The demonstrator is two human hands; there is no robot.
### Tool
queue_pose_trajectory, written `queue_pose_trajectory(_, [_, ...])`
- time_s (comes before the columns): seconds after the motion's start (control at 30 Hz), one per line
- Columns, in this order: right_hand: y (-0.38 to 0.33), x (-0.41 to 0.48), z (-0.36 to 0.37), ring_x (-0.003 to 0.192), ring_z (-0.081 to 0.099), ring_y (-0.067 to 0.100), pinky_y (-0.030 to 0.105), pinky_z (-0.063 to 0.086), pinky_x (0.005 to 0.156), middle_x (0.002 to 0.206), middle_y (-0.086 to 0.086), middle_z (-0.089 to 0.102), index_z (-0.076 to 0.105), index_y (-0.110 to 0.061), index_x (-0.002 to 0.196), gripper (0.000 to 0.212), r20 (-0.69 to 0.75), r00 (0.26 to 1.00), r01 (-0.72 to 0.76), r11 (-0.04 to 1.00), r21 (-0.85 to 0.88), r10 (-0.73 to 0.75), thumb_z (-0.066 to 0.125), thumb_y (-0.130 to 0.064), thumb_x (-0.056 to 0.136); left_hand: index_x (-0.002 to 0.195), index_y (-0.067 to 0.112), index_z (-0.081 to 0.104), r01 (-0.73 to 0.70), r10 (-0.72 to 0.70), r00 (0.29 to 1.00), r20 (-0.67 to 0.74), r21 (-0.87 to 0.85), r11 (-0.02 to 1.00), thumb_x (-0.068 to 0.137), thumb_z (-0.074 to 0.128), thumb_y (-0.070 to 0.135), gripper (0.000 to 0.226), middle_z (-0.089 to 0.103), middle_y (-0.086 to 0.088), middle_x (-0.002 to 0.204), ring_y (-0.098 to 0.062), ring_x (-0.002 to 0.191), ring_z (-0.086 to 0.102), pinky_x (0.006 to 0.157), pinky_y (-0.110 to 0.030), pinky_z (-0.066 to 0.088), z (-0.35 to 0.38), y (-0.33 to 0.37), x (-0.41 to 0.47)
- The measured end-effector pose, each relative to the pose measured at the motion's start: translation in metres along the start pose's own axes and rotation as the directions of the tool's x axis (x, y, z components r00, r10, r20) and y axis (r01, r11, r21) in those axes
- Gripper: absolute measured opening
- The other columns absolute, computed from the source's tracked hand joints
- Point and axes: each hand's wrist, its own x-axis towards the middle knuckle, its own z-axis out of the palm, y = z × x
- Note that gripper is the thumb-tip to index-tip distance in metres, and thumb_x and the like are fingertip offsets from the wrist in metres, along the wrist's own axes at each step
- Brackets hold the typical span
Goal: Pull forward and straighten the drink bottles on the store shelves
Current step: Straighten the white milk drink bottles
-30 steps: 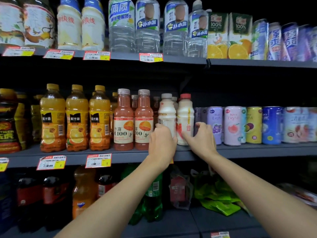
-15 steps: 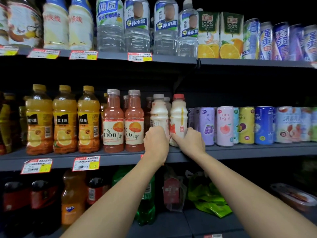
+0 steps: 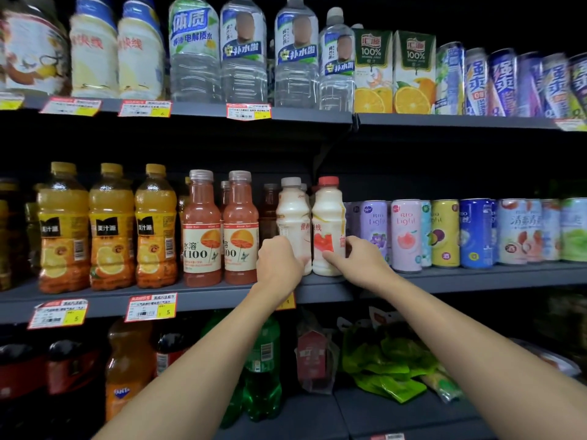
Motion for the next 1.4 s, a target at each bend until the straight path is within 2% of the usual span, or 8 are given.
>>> queue_pose_trajectory(0.1, [0.004, 0.002, -0.011, 0.103, 0.063, 0.015, 0.027, 0.045, 0.083, 0.115, -0.002, 0.070, 0.066, -0.017, 0.119, 0.036, 0.087, 0.996, 0.030, 0.998, 0.053, -0.035, 0.070, -0.037, 0.090, 0.072, 0.015, 0.048, 0.016, -0.015, 0.998, 0.061, -0.017, 1.000, 0.078, 0.082, 0.039, 0.042, 0.054, 0.000, 0.078, -0.024, 0.084, 0.060, 0.056, -0.027, 0.042, -0.012, -0.001, 0.000])
queue_pose_trajectory(0.23, [0.012, 0.002, -0.017, 0.103, 0.058, 0.008, 0.024, 0.043, 0.087, 0.123, -0.003, 0.066, 0.060, -0.014, 0.129, 0.042, 0.097, 0.992, 0.069, 0.994, 0.088, -0.077, 0.070, -0.028, 0.091, 0.092, 0.008, 0.062, 0.051, -0.032, 0.987, 0.159, -0.118, 0.992, 0.078, 0.083, 0.032, 0.034, 0.065, -0.006, 0.096, -0.023, 0.091, 0.062, 0.073, -0.034, 0.055, -0.024, -0.006, 0.000])
queue_pose_trajectory(0.37, [0.018, -0.002, -0.016, 0.103, 0.064, 0.009, 0.040, 0.055, 0.092, 0.124, -0.007, 0.066, 0.059, -0.021, 0.131, 0.048, 0.101, 0.993, 0.046, 0.981, 0.187, -0.066, 0.072, -0.037, 0.087, 0.103, 0.011, 0.062, -0.006, 0.032, 0.984, 0.173, -0.150, 0.989, 0.081, 0.077, 0.038, 0.038, 0.066, -0.003, 0.100, -0.020, 0.092, 0.062, 0.079, -0.038, 0.056, -0.026, -0.012, -0.008])
queue_pose_trajectory(0.5, [0.012, -0.009, -0.012, 0.088, 0.057, -0.013, 0.010, 0.044, 0.069, 0.101, -0.026, 0.063, 0.057, -0.036, 0.111, 0.057, 0.060, 0.995, 0.073, 0.983, 0.169, -0.085, 0.079, -0.065, 0.068, 0.102, 0.009, 0.057, -0.062, 0.062, 0.998, -0.004, -0.055, 0.997, 0.071, 0.077, 0.060, 0.063, 0.063, -0.003, 0.092, -0.021, 0.085, 0.062, 0.068, -0.037, 0.056, -0.022, -0.010, -0.016])
queue_pose_trajectory(0.77, [0.015, -0.005, -0.007, 0.092, 0.056, -0.003, 0.007, 0.038, 0.071, 0.120, -0.009, 0.066, 0.059, -0.021, 0.128, 0.063, 0.074, 0.992, 0.091, 0.980, 0.177, -0.105, 0.082, -0.049, 0.076, 0.111, 0.013, 0.060, -0.118, 0.122, 0.992, 0.038, -0.102, 0.988, 0.076, 0.071, 0.050, 0.052, 0.068, 0.000, 0.100, -0.020, 0.093, 0.065, 0.077, -0.041, 0.057, -0.019, -0.015, -0.014])
queue_pose_trajectory(0.97, [0.017, -0.004, -0.012, 0.103, 0.060, 0.008, 0.020, 0.045, 0.079, 0.122, -0.009, 0.064, 0.054, -0.021, 0.132, 0.079, 0.140, 0.981, 0.127, 0.990, 0.056, -0.133, 0.085, -0.055, 0.068, 0.103, 0.014, 0.061, -0.190, 0.184, 0.981, 0.060, 0.115, 0.975, 0.083, 0.060, 0.065, 0.055, 0.067, -0.001, 0.092, -0.022, 0.086, 0.064, 0.072, -0.041, 0.057, -0.023, -0.019, -0.016])
queue_pose_trajectory(1.1, [0.016, 0.000, -0.013, 0.105, 0.061, 0.010, 0.024, 0.046, 0.085, 0.124, -0.006, 0.065, 0.053, -0.019, 0.132, 0.083, 0.156, 0.976, 0.149, 0.989, 0.017, -0.150, 0.086, -0.056, 0.065, 0.113, 0.014, 0.053, -0.228, 0.210, 0.971, 0.115, 0.167, 0.959, 0.071, 0.071, 0.070, 0.073, 0.065, -0.001, 0.102, -0.023, 0.092, 0.063, 0.073, -0.038, 0.054, -0.026, -0.019, -0.018])
queue_pose_trajectory(1.4, [0.019, 0.005, -0.017, 0.097, 0.057, 0.002, 0.013, 0.042, 0.074, 0.118, -0.014, 0.061, 0.050, -0.026, 0.129, 0.089, 0.230, 0.956, 0.191, 0.981, -0.018, -0.182, 0.086, -0.064, 0.056, 0.120, 0.012, 0.051, -0.251, 0.219, 0.949, 0.228, 0.125, 0.960, 0.074, 0.072, 0.067, 0.074, 0.063, -0.004, 0.112, -0.025, 0.100, 0.063, 0.081, -0.044, 0.055, -0.033, -0.022, -0.013])
